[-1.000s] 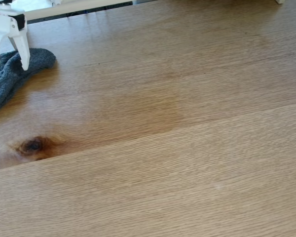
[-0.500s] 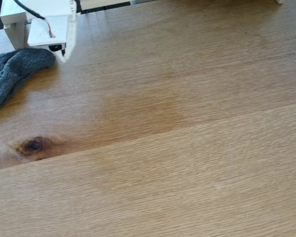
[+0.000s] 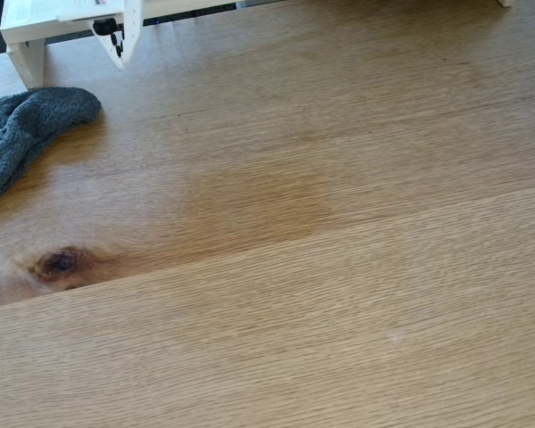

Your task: Clean the area in front of the robot

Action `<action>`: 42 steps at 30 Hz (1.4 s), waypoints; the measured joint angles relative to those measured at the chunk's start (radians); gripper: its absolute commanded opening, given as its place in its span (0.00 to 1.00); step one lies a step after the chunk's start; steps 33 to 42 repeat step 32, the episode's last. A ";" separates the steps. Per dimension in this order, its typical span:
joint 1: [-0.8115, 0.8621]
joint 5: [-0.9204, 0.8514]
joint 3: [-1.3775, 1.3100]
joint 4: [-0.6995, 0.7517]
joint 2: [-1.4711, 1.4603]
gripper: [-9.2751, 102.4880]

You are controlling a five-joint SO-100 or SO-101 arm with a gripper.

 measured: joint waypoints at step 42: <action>-0.091 -0.149 0.555 0.301 0.784 0.08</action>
